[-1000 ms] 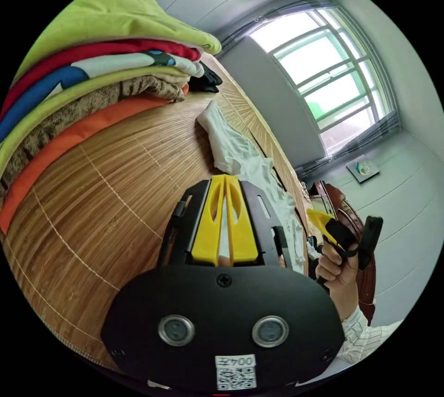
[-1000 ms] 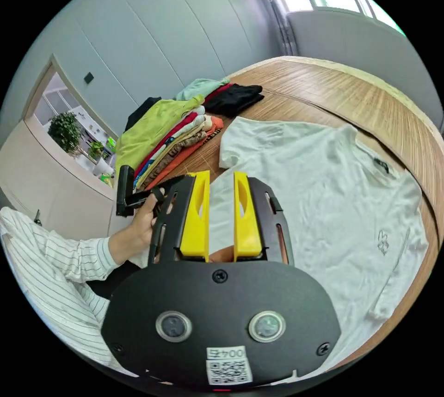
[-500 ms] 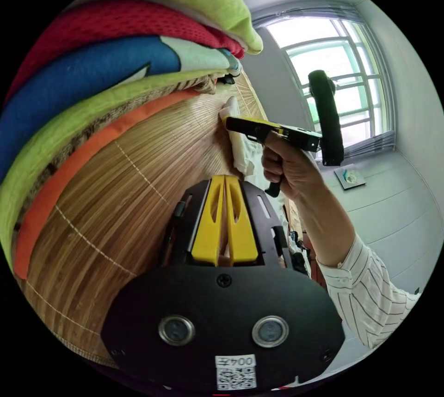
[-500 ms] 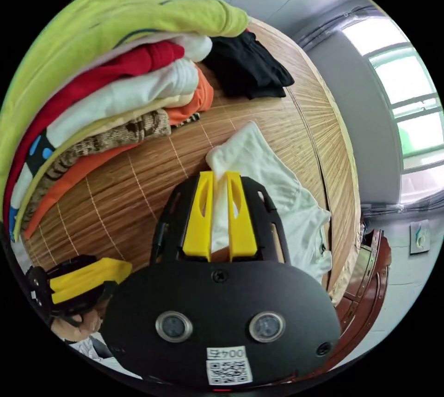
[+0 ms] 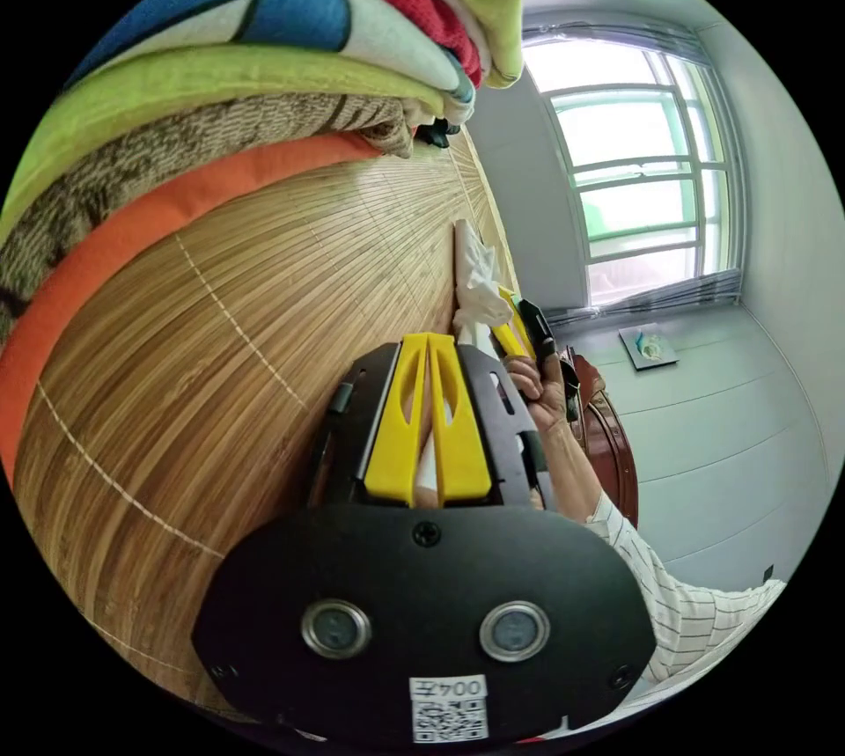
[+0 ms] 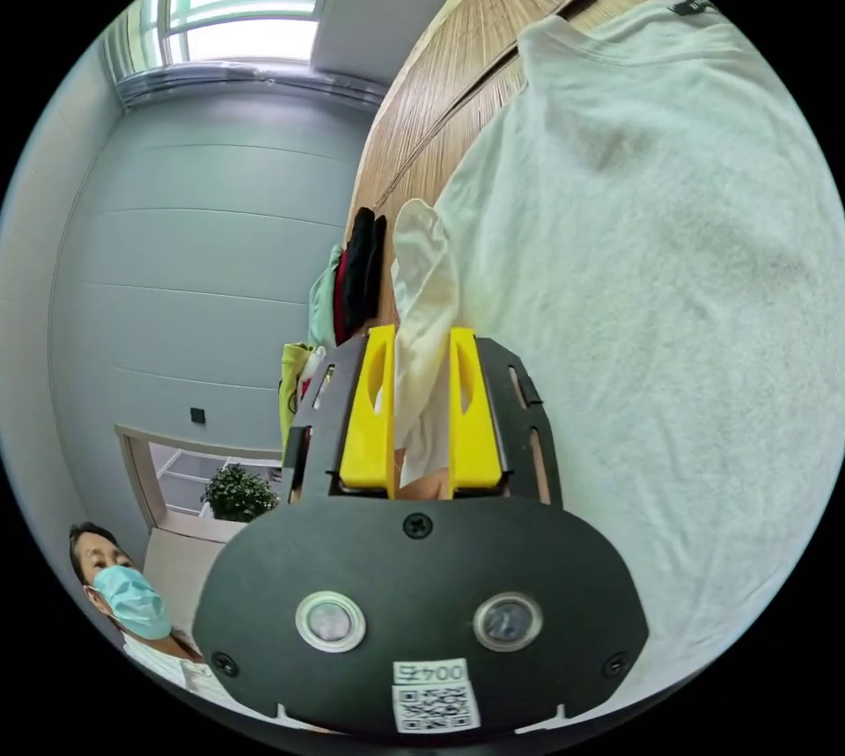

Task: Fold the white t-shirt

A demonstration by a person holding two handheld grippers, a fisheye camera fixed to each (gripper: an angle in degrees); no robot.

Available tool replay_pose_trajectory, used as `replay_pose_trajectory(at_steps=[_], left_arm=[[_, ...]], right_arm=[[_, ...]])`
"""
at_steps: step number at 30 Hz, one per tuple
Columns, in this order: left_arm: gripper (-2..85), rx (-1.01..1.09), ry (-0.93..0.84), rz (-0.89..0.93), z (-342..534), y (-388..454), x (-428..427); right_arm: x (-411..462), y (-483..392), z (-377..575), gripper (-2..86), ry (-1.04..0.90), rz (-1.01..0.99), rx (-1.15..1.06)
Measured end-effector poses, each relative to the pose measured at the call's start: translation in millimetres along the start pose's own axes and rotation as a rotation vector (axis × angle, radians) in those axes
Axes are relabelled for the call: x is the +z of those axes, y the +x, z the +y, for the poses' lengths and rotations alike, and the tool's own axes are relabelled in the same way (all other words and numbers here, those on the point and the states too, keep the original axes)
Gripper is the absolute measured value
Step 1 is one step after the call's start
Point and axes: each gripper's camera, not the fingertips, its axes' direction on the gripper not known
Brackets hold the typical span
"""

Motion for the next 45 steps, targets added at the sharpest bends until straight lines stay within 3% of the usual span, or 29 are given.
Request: replay_pose_trajectory(at_steps=[3, 6, 9, 14, 17, 19, 21, 26, 29, 31, 36, 40, 42, 45], left_arm=[[0.3, 0.008, 0.009, -0.017, 1.8, 4.9, 4.1], [0.3, 0.002, 0.005, -0.019, 4.5, 6.0, 9.2], [0.3, -0.004, 0.01, -0.014, 6.6, 6.6, 11.9], [0.3, -0.001, 0.014, -0.011, 11.7, 11.6, 16.9], [0.3, 0.002, 0.014, -0.011, 14.7, 15.5, 19.8], [0.3, -0.001, 0.014, -0.006, 16.3, 17.3, 21.9], [0.3, 0.0, 0.013, -0.005, 17.8, 19.8, 24.1], [0.3, -0.003, 0.017, -0.007, 22.6, 28.0, 31.1], [0.3, -0.001, 0.019, -0.01, 26.5, 34.4, 35.7], [0.3, 0.003, 0.021, -0.009, 30.0, 39.7, 38.8], [0.3, -0.003, 0.023, 0.002, 34.5, 47.2, 43.5], [0.2, 0.133, 0.048, 0.053, 40.5, 87.3, 44.6], [0.2, 0.277, 0.013, 0.131, 44.0, 124.5, 55.1], [0.2, 0.361, -0.132, 0.111, 53.8, 157.9, 98.4]], right_arm=[[-8.6, 16.0, 7.1, 12.7, -0.028, -0.04, -0.013], [-29.4, -1.2, 14.5, 13.3, 0.06, 0.085, -0.083], [-29.0, -55.1, 35.6, 13.8, 0.115, 0.329, -0.33], [47.5, -130.2, 83.7, 14.4, -0.061, 0.733, -0.81], [86.0, -127.7, 86.4, 8.3, -0.212, 0.897, -0.868], [89.8, -122.0, 86.5, 3.1, -0.182, 0.988, -0.837], [68.1, -120.5, 88.4, 2.6, -0.031, 0.962, -0.766], [-29.4, -52.6, 115.5, 3.0, 0.341, 0.481, -0.173], [-46.0, 15.5, 143.8, 3.5, 0.427, 0.256, 0.178], [-44.1, 44.3, 154.1, 4.1, 0.421, 0.141, 0.289], [-52.7, 38.9, 155.8, 8.5, 0.401, 0.163, 0.164], [-71.5, -18.0, 145.1, 7.8, 0.488, 0.532, -0.224], [-65.0, -45.1, 109.5, 9.0, 0.388, 0.559, -0.442], [-24.8, -88.4, 29.7, 11.1, 0.048, 0.589, -0.717]])
